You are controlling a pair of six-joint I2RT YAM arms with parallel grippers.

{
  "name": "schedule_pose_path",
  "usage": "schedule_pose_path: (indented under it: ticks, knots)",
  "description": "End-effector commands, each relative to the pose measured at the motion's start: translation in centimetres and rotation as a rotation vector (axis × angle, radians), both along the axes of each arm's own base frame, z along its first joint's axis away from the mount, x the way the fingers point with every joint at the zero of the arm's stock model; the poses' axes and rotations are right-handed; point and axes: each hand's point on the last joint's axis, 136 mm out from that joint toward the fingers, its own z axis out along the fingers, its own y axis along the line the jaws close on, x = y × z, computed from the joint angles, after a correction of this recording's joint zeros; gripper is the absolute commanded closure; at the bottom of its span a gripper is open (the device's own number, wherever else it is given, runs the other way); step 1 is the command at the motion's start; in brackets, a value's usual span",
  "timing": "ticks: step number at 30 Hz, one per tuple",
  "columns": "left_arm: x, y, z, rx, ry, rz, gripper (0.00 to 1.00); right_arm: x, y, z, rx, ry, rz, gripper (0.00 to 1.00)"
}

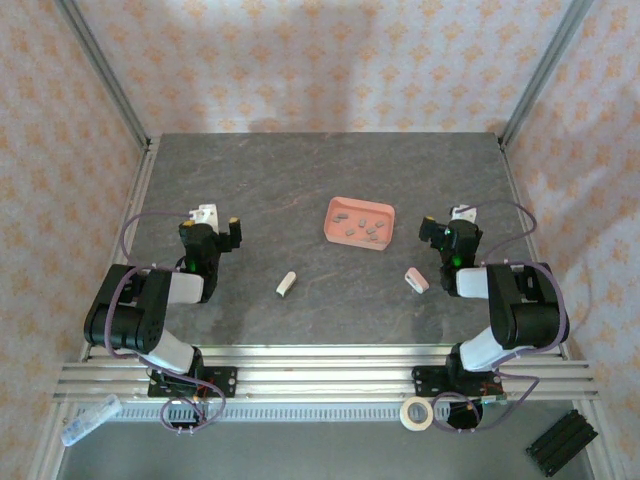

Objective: Load the staples into the stapler

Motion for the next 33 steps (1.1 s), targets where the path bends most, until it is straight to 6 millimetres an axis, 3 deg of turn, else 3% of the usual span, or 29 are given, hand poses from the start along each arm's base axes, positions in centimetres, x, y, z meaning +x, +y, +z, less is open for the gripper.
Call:
schedule_pose_path:
  ticks: [1, 12, 15, 18, 23, 25, 30, 33]
  knots:
    - [0.4, 0.2, 0.8, 0.021, -0.022, 0.013, 0.00, 0.5, -0.2, 1.1, 0.006, -0.035, -0.008, 0.00]
    - [0.2, 0.5, 1.0, 0.025, -0.035, 0.029, 0.00, 0.5, -0.8, 1.9, 0.005, -0.026, -0.045, 0.00]
    - [-0.3, 1.4, 2.2, 0.036, -0.054, 0.101, 0.00, 0.5, -0.8, 3.1, 0.012, 0.024, -0.051, 0.00]
    - [-0.3, 0.5, 4.0, 0.056, -0.032, 0.063, 0.00, 0.2, -0.1, 4.2, 0.054, 0.066, -0.034, 0.00]
    - [0.2, -4.1, 7.3, 0.008, 0.069, -0.152, 0.06, -0.4, 3.1, 6.2, 0.106, 0.111, 0.084, 0.01]
    - [-0.1, -5.6, 8.3, -0.019, 0.120, -0.191, 0.09, -0.8, 5.9, 7.4, 0.076, 0.111, 0.201, 0.01]
    - [-1.9, -9.1, 9.1, -0.155, 0.241, -0.301, 0.20, -2.4, 12.5, 9.8, 0.067, 0.145, 0.447, 0.01]
    - [-3.5, -10.9, 8.8, -0.167, 0.324, -0.364, 0.26, -3.8, 15.3, 10.3, 0.089, 0.197, 0.500, 0.01]
